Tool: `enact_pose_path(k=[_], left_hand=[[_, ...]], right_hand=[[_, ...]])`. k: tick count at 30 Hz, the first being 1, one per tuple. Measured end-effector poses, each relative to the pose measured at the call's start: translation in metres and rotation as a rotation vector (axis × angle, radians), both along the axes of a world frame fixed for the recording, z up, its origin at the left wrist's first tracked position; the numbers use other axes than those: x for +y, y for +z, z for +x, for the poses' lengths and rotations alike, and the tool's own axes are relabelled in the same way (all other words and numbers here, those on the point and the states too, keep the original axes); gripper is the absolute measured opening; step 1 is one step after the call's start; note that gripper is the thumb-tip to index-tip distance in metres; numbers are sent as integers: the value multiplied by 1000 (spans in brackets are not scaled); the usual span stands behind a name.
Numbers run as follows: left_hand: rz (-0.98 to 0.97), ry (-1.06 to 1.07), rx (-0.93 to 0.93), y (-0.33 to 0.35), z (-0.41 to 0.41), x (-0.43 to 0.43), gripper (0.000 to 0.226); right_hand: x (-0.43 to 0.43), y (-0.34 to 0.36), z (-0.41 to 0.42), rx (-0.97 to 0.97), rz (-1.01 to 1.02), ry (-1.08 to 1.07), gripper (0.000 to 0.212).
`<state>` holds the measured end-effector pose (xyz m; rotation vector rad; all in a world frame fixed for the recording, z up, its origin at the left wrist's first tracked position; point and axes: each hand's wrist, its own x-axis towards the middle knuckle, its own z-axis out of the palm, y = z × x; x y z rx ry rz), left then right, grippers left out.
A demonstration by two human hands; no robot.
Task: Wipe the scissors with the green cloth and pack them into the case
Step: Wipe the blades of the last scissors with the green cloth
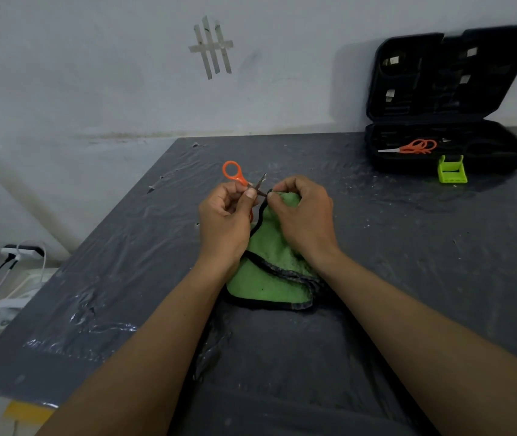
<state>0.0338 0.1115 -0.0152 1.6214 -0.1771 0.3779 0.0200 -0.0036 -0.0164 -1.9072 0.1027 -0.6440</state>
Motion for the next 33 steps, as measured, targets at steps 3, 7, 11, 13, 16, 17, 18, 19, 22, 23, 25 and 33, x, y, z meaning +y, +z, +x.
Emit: enact_pose_path(k=[3,7,11,13,16,17,18,19,22,23,25,33], left_hand=[[-80,14,30,4,0,1,10],[-232,-9,120,6,2,6,7],[-248,-14,161,7,3,12,9],[-197,-2,175,6,3,12,6],[-155,2,156,4,2,8,8],[-138,1,145,4,1,7,9],[-123,-4,135,4,0,6,9],[-112,-11,130,4,-1,5,9],[-91,-28,134,2,-1,5,8],[-76,-32,134,2,0,6,8],[-33,-36,124,2,0,6,8],[154,-21,47,5,1,7,9]], right_hand=[[-2,-2,3,33,3,-10,4],[-3,-2,1,-32,-6,-9,2],[2,-2,-1,-266,-243,26,4],[3,-2,-1,-336,-364,23,5],[3,-3,0,-377,-445,24,7],[3,-3,-1,-375,-452,30,7],[3,-3,-1,-370,-455,35,7],[3,-3,0,-362,-456,39,6],[3,-4,0,-330,-440,43,6],[3,-4,0,-320,-425,43,7],[3,-4,1,-295,-382,41,7],[3,-3,-1,-212,-245,40,7]])
